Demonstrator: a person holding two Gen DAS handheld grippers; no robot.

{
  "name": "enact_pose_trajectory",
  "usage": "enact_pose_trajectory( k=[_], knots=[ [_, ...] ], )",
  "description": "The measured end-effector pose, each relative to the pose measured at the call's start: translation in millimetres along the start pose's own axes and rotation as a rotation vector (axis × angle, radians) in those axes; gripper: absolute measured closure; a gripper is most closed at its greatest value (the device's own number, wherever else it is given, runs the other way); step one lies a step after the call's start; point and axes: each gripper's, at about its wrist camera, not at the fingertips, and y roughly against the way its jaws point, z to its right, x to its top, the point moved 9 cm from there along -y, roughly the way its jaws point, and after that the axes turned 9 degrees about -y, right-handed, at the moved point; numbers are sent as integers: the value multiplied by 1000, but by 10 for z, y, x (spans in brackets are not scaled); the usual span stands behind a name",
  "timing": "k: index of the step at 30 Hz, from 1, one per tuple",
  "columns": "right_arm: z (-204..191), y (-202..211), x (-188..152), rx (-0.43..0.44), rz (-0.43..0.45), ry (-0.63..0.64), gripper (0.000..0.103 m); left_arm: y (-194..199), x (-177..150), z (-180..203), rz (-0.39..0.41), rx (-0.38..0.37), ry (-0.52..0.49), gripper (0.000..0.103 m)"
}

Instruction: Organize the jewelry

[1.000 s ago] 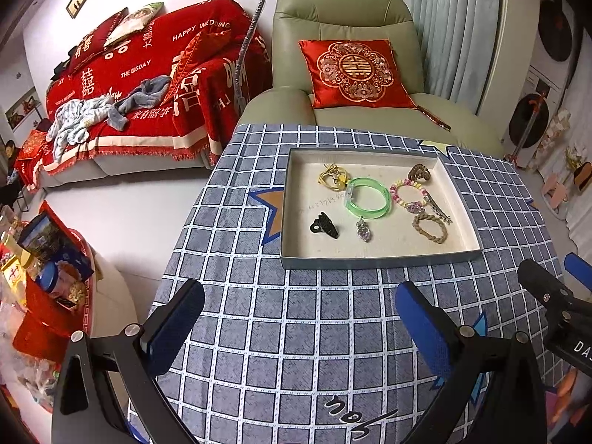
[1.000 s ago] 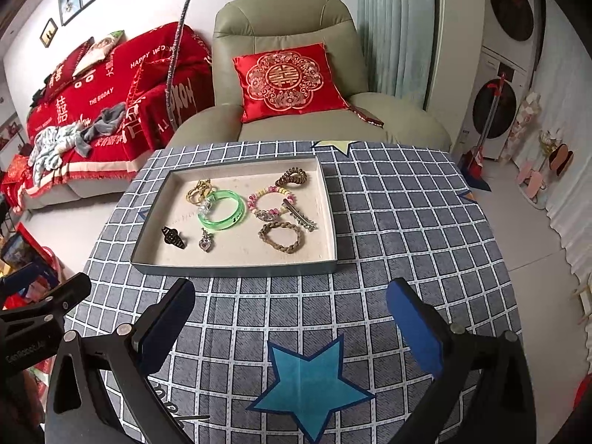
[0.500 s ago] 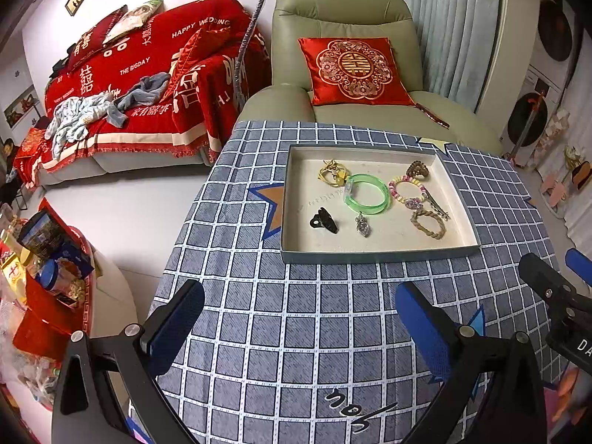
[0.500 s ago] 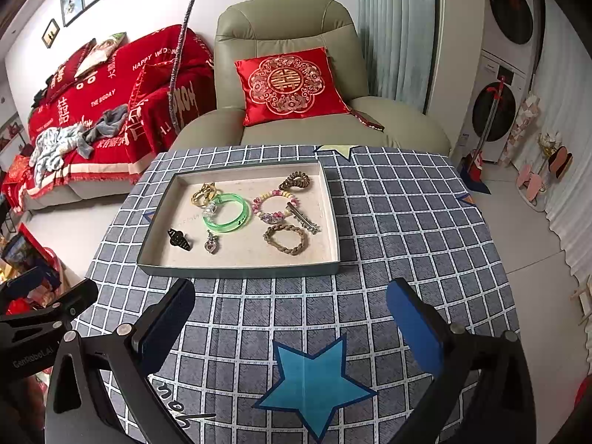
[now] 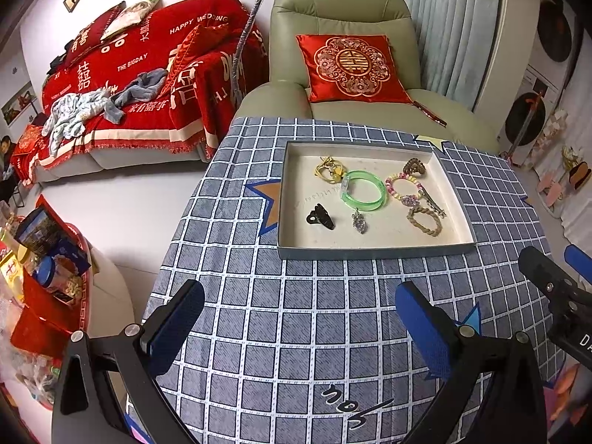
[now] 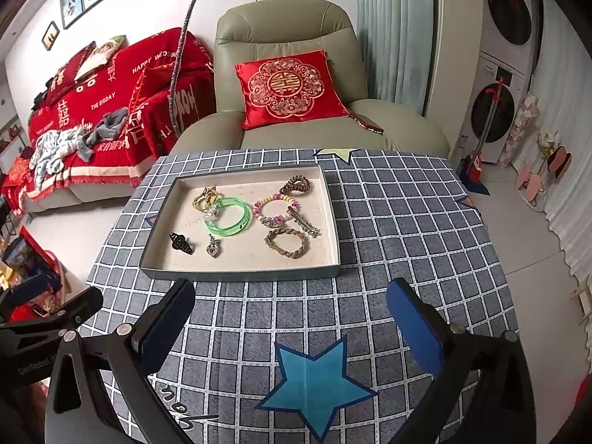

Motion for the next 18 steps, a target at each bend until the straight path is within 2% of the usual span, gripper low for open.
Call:
enact_pose_trajectory(
  k=[18],
  knots=[
    [-29, 27, 43, 3, 9, -12, 0, 31, 30, 47, 11, -3, -21, 0]
  ],
)
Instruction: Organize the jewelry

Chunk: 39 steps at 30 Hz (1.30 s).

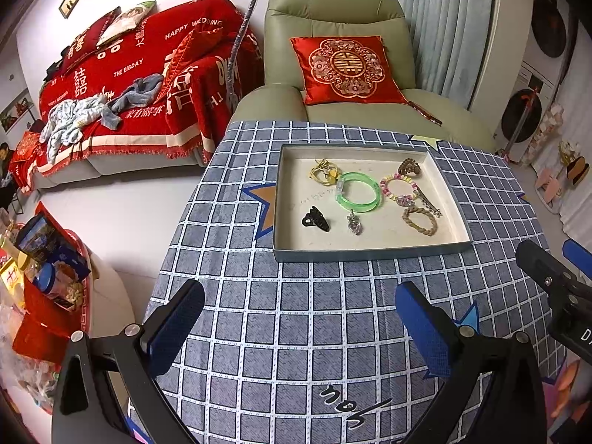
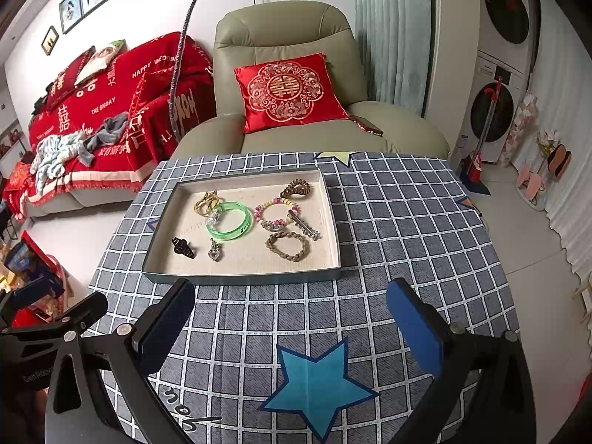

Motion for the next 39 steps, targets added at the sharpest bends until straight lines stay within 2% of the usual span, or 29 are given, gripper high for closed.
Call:
enact_pose_trajectory(
  k=[39],
  knots=[
    [-37, 73, -20, 1, 8, -7, 0, 39, -24, -30, 7, -14, 18, 0]
  ],
)
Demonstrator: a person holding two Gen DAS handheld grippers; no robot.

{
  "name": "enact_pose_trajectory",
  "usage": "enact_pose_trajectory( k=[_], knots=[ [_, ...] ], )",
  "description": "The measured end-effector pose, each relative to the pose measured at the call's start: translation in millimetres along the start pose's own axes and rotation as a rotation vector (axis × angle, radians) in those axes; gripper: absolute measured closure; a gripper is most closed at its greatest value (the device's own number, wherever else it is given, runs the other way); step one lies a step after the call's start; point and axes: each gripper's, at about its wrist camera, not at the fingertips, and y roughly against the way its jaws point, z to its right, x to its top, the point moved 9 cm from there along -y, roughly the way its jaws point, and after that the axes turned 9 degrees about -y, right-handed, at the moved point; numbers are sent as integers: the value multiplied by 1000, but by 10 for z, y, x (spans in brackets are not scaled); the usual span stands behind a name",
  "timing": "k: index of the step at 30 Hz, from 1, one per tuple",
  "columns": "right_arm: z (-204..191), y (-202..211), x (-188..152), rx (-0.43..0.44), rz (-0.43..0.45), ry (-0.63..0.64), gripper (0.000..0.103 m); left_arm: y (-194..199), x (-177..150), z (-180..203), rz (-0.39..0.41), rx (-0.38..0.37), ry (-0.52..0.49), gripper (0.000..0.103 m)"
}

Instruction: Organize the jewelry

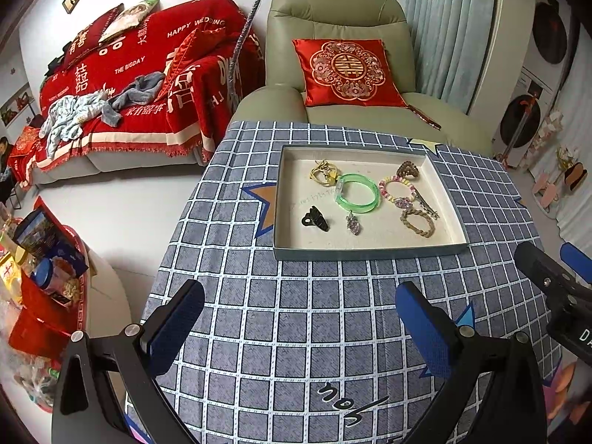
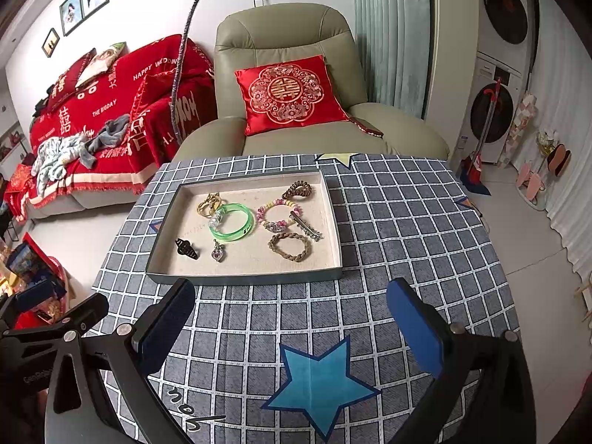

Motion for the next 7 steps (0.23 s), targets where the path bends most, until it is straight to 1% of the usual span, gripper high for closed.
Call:
enact_pose_trajectory(
  k=[7],
  knots=[
    [5, -3, -3, 0, 1, 0, 0, -9, -3, 27, -2, -2, -12, 0]
  ],
)
